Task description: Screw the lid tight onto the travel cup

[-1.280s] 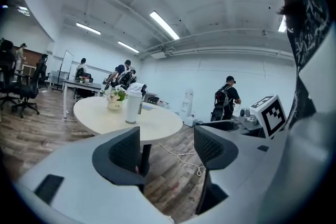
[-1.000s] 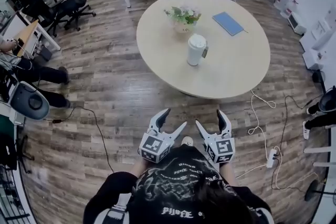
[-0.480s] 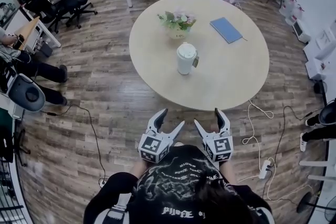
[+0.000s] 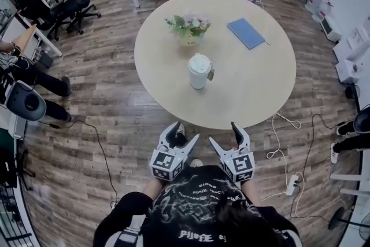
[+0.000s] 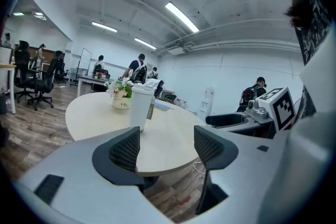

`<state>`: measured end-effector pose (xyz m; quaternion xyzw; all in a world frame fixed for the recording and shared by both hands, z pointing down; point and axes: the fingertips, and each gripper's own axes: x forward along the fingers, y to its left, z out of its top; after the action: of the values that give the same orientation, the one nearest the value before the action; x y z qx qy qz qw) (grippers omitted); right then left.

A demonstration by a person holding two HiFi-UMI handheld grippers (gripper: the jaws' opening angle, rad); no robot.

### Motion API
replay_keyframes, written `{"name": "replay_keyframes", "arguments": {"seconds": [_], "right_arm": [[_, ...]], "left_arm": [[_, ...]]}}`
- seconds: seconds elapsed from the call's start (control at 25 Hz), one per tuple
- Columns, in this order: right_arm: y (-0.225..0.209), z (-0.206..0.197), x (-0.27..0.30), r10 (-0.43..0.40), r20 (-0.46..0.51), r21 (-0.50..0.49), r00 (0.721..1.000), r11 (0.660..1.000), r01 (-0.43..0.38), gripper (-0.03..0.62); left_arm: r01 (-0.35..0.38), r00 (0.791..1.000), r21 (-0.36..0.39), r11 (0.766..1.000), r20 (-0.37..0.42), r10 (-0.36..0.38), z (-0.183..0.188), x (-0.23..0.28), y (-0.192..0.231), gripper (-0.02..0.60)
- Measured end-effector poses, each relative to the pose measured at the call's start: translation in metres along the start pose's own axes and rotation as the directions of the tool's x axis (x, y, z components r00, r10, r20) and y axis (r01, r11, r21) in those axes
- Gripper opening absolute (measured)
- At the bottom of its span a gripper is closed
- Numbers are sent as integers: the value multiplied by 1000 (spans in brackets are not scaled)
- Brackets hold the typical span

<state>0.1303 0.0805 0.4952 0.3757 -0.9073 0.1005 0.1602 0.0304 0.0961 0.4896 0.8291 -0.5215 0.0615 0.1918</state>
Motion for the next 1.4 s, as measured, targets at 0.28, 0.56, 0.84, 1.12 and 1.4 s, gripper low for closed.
{"name": "replay_keyframes", "arguments": {"seconds": [0.28,0.56,0.84,1.12,1.4], "right_arm": [[-36,21,49,-34,-3,-20,999,999,34,342],[-65,53,115,-71,-16,8,997,997,71,345],[-78,74,151,-74,-46,-10,996,997,73,365],[-85,99,166,-31,-45,-45,999,999,29,374],[-84,123,173,129,-101,-184,987,972,-146,397]], "left_arm": [[62,998,32,998,-13,-61,25,55,35,328],[131,989,93,987,-75,-124,50,105,93,328],[246,961,146,958,-163,-222,55,140,128,328],[336,929,170,927,-225,-295,52,162,147,343],[428,885,216,877,-295,-359,41,180,142,368]]}}
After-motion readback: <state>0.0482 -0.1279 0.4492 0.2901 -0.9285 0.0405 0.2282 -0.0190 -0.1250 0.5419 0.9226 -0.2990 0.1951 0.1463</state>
